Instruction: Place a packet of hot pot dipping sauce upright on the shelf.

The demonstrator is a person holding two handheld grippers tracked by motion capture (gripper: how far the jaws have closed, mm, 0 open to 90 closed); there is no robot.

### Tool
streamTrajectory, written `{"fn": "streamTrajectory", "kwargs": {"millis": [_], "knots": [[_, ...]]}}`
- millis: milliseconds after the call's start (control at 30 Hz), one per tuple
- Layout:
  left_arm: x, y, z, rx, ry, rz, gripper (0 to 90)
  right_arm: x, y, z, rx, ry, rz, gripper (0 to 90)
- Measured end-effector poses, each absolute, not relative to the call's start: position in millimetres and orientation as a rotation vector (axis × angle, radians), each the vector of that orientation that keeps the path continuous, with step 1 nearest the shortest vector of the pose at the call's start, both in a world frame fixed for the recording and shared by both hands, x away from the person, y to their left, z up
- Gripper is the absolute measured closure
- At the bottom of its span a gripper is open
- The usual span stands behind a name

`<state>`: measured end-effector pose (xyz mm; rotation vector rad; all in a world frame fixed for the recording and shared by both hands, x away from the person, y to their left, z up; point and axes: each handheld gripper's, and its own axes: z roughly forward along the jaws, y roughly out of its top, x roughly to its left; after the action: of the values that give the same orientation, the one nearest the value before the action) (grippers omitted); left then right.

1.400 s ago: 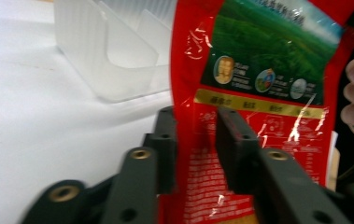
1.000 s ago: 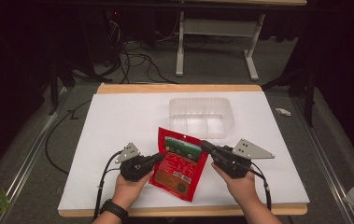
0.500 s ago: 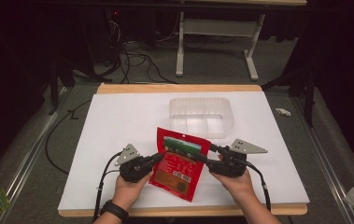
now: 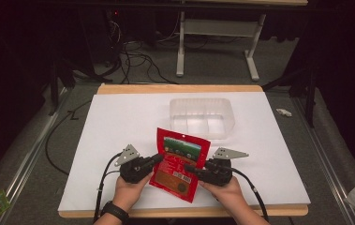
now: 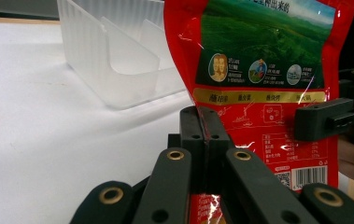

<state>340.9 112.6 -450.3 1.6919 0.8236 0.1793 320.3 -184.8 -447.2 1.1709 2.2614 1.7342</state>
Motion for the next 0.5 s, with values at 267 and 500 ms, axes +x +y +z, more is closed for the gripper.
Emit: {"fn": "streamTrajectory", "kwargs": {"millis": [267, 500], "knots": [[340.9, 111.9, -451.0, 1.692, 0.836, 0.181, 90.0, 319.2, -185.4, -448.3, 1.165, 2.294, 1.751, 74.5], [340.8, 112.3, -451.3, 1.691, 0.837, 0.180, 90.0, 318.9, -185.3, -448.5, 1.148, 2.309, 1.769, 80.8]]}}
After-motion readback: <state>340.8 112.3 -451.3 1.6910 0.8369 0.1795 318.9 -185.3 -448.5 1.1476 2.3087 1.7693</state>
